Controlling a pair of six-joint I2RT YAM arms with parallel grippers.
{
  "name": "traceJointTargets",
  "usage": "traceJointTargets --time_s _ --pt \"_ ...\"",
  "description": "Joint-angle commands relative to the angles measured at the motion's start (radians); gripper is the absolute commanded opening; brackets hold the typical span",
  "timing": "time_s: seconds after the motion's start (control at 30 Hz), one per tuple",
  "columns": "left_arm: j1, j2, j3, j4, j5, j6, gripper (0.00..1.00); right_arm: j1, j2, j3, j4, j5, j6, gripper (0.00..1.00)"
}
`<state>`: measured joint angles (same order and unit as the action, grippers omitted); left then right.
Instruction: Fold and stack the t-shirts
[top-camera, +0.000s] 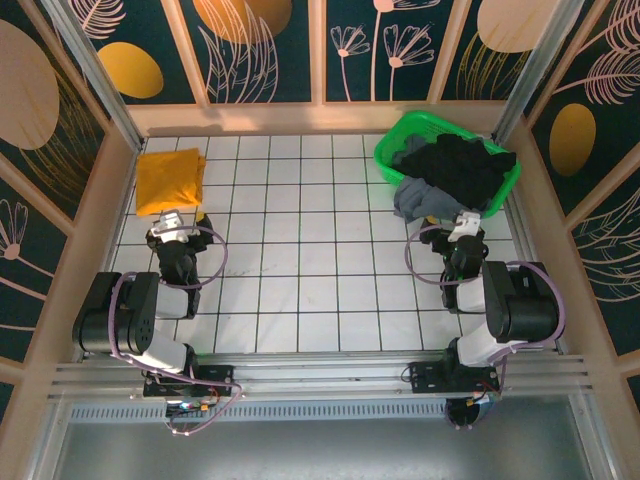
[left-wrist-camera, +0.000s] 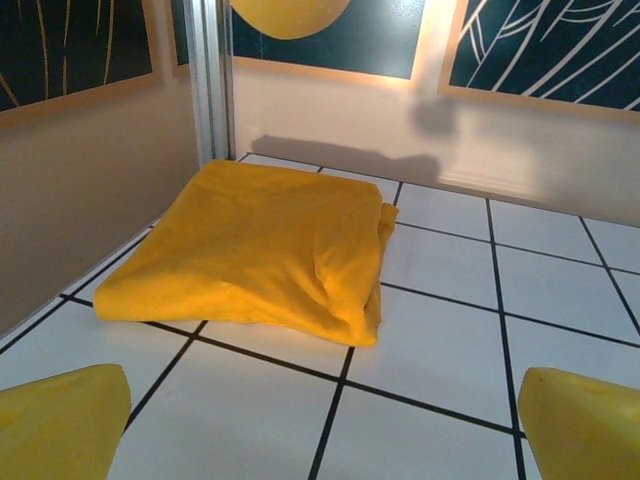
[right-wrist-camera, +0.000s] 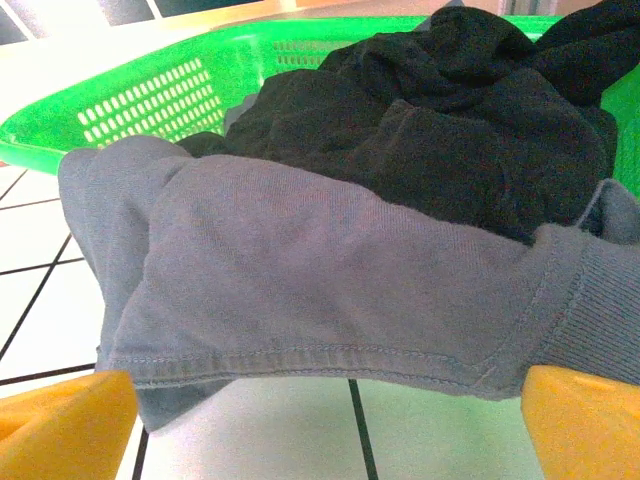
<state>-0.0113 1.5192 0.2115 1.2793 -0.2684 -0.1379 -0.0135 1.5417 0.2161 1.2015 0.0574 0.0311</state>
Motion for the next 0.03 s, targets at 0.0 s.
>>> traceJointTargets --time_s 0.0 --pt "0.004 0.001 0.006 0.023 0.013 0.015 0.99 -0.008 -0.002 0.015 0.050 -0.021 -0.013 0.99"
